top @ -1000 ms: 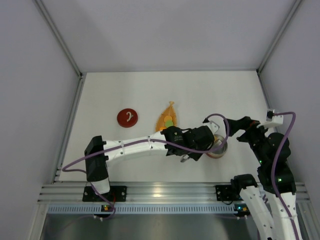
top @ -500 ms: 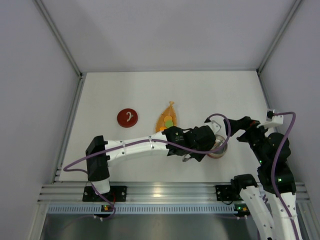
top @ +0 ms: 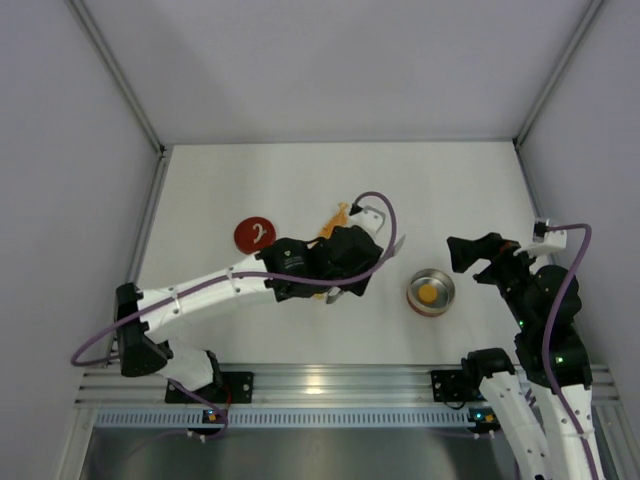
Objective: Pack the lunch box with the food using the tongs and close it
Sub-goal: Place the fake food in the packing box, then pick up the fake food from the plate.
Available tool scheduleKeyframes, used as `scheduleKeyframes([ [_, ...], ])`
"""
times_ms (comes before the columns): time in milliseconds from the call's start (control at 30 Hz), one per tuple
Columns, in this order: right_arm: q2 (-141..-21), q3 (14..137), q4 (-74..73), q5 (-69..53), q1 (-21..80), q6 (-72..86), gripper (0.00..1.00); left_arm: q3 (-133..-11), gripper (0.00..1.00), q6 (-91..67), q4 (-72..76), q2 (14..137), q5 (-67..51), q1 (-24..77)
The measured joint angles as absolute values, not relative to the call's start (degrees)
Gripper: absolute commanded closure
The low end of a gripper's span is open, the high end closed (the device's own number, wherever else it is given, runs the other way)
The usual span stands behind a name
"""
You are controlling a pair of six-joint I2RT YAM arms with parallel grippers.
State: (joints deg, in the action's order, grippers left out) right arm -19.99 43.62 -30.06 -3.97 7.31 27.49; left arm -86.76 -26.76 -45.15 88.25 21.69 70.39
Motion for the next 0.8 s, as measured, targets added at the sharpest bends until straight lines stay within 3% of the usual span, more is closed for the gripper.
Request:
scheduleKeyframes([
  [200, -20.43, 43.59, -29.89, -4.43, 7.31, 27.68, 0.00, -78.28, 0.42, -28.84, -47.99, 79.94, 22.55, 65.19],
  [800, -21.87, 43.59, -29.65, -6.15, 7.31, 28.34, 0.01, -64.77, 0.43, -29.93, -49.54, 75.37, 20.36, 59.94],
])
